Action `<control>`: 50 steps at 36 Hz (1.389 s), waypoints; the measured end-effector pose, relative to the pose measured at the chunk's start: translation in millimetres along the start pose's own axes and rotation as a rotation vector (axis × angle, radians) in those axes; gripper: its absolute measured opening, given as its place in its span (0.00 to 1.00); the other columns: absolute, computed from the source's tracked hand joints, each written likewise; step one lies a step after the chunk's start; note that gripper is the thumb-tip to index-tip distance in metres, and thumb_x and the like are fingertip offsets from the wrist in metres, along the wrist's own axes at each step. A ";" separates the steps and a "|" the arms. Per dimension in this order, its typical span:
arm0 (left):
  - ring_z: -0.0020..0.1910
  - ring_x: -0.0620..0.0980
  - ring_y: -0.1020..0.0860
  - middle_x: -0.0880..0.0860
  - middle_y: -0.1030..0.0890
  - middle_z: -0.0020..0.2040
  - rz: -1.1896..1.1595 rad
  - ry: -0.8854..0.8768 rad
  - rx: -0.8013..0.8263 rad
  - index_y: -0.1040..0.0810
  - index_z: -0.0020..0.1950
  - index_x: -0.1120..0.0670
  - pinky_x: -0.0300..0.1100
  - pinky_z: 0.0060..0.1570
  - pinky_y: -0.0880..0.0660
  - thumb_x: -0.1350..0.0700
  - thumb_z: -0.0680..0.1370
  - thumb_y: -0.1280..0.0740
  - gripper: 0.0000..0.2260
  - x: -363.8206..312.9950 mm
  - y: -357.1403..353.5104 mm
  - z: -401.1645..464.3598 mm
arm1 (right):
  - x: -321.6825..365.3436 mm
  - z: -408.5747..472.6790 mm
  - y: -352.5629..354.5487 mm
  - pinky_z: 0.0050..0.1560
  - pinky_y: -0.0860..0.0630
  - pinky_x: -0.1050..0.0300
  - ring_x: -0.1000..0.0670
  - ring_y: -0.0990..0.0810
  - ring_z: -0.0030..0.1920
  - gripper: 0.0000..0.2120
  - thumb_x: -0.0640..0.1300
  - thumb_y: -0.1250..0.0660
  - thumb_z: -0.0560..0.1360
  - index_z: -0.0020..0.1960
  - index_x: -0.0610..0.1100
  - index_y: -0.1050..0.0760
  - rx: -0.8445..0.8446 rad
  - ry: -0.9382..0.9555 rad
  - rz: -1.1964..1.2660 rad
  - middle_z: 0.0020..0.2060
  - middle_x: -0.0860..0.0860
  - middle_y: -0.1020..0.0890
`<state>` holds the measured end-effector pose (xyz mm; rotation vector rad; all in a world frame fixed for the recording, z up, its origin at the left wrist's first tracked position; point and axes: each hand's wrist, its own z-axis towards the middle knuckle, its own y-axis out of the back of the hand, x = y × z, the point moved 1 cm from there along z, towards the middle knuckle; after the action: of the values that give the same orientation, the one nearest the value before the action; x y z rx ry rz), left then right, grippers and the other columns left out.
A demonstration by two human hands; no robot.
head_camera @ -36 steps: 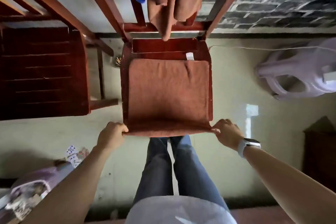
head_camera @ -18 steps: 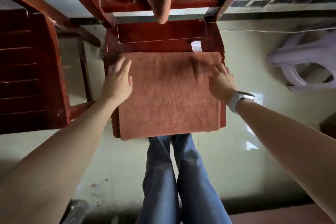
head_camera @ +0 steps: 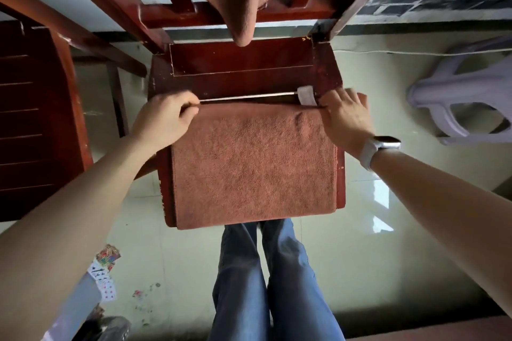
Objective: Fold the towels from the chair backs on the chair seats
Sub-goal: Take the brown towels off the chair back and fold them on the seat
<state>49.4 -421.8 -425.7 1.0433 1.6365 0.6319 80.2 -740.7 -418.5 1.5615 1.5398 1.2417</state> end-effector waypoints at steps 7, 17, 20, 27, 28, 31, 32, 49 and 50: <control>0.44 0.37 0.25 0.40 0.21 0.44 -0.196 0.316 0.858 0.21 0.44 0.43 0.33 0.42 0.32 0.52 0.75 0.33 0.04 13.8 20.6 -11.4 | -17.1 -13.2 19.8 0.39 0.31 0.68 0.56 0.25 0.39 0.08 0.43 0.38 0.77 0.52 0.43 0.22 0.776 0.060 0.214 0.49 0.46 0.20; 0.62 0.57 0.31 0.54 0.26 0.62 0.115 0.109 0.031 0.19 0.46 0.60 0.52 0.56 0.31 0.61 0.74 0.31 0.04 18.6 -17.7 6.9 | -16.7 21.9 -1.5 0.62 0.32 0.44 0.40 0.34 0.61 0.15 0.33 0.42 0.74 0.58 0.38 0.24 0.138 -0.052 0.033 0.62 0.42 0.31; 0.63 0.59 0.31 0.57 0.26 0.63 0.149 0.063 0.013 0.19 0.45 0.62 0.55 0.57 0.29 0.62 0.73 0.31 0.04 18.2 -22.9 2.1 | -14.7 21.4 -12.9 0.59 0.30 0.44 0.38 0.36 0.61 0.13 0.31 0.42 0.73 0.55 0.35 0.24 0.123 -0.030 -0.008 0.63 0.41 0.33; 0.52 0.61 0.26 0.59 0.22 0.53 0.176 0.037 0.026 0.18 0.44 0.62 0.53 0.56 0.29 0.63 0.72 0.30 0.03 18.1 -22.7 2.3 | -14.6 14.7 -23.6 0.55 0.31 0.45 0.38 0.33 0.56 0.11 0.32 0.43 0.72 0.51 0.33 0.24 0.087 -0.067 -0.030 0.57 0.39 0.30; 0.51 0.61 0.27 0.59 0.21 0.51 0.186 0.037 0.036 0.18 0.44 0.61 0.52 0.55 0.30 0.62 0.72 0.30 0.04 17.9 -21.2 3.7 | -14.9 14.8 -23.2 0.55 0.32 0.45 0.38 0.33 0.56 0.11 0.34 0.42 0.73 0.52 0.34 0.24 0.096 -0.073 -0.045 0.56 0.38 0.29; 0.51 0.60 0.28 0.58 0.18 0.49 0.229 0.046 0.064 0.17 0.45 0.58 0.50 0.51 0.31 0.59 0.72 0.30 0.04 18.0 -16.6 7.6 | -15.3 16.2 -19.6 0.56 0.34 0.45 0.39 0.33 0.57 0.11 0.41 0.41 0.75 0.52 0.37 0.25 0.141 -0.075 -0.081 0.56 0.39 0.27; 0.52 0.59 0.28 0.57 0.18 0.50 0.233 0.052 0.073 0.17 0.45 0.56 0.49 0.51 0.32 0.58 0.72 0.29 0.04 18.5 -14.9 8.8 | -15.7 16.8 -18.1 0.56 0.34 0.46 0.39 0.32 0.57 0.11 0.42 0.41 0.75 0.52 0.37 0.25 0.152 -0.073 -0.063 0.56 0.39 0.27; 0.47 0.52 0.22 0.53 0.17 0.45 0.007 -0.056 0.038 0.16 0.44 0.56 0.49 0.54 0.27 0.57 0.69 0.26 0.05 -4.4 53.8 -44.9 | -20.7 -67.3 49.2 0.56 0.32 0.45 0.39 0.24 0.53 0.07 0.38 0.36 0.74 0.48 0.37 0.20 0.005 0.032 0.071 0.50 0.41 0.21; 0.46 0.53 0.23 0.53 0.17 0.45 0.011 -0.069 0.015 0.15 0.43 0.56 0.47 0.53 0.28 0.57 0.68 0.25 0.05 -10.1 59.2 -53.8 | -21.6 -76.6 55.3 0.56 0.33 0.46 0.39 0.24 0.53 0.07 0.39 0.35 0.74 0.47 0.38 0.21 -0.012 0.053 0.046 0.49 0.42 0.20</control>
<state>18.3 -397.1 -355.6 1.0744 1.5788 0.5848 35.2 -783.4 -344.0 1.5756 1.5342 1.3259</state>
